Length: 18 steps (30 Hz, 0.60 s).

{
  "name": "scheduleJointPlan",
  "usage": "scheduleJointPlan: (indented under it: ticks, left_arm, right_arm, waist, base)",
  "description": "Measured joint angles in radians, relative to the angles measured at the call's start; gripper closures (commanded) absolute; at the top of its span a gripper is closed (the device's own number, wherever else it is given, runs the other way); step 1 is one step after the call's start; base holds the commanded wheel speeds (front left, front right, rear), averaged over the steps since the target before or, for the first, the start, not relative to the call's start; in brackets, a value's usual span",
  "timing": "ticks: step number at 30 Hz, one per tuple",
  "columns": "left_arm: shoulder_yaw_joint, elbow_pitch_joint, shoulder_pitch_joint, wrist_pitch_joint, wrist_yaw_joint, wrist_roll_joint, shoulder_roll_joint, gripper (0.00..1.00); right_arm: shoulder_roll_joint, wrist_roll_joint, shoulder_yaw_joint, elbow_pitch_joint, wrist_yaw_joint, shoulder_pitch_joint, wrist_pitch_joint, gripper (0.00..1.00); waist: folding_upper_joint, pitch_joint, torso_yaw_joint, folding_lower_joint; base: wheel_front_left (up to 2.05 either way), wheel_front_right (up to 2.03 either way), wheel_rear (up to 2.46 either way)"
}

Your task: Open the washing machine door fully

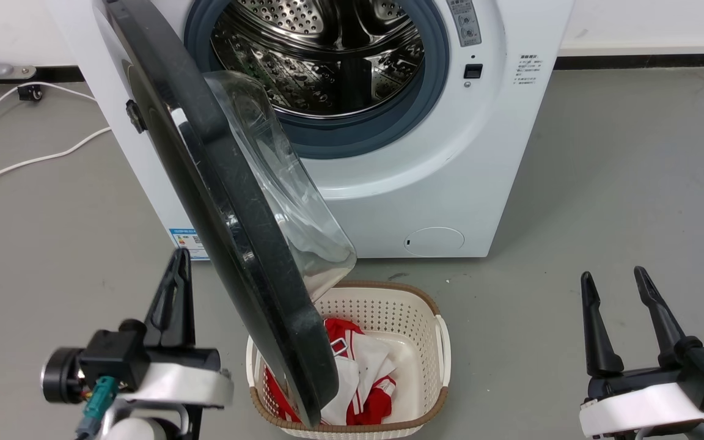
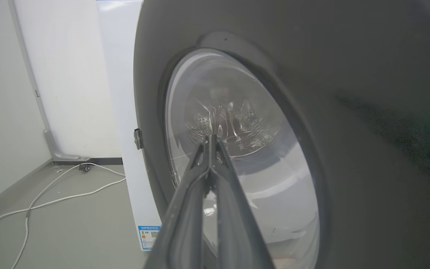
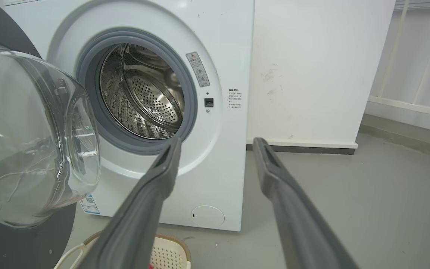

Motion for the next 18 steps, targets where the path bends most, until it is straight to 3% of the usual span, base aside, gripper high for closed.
scheduleJointPlan:
  ticks: [18]
  left_arm:
    - [-0.012,-0.521,-0.101,0.0,0.038,0.09,0.006,1.0]
  right_arm:
    - [0.0,0.016,-0.001,0.01,0.0,-0.002,0.012,0.0]
  waist:
    - [0.0,-0.003,0.007,0.0]
  base:
    - [0.0,0.0,0.0]
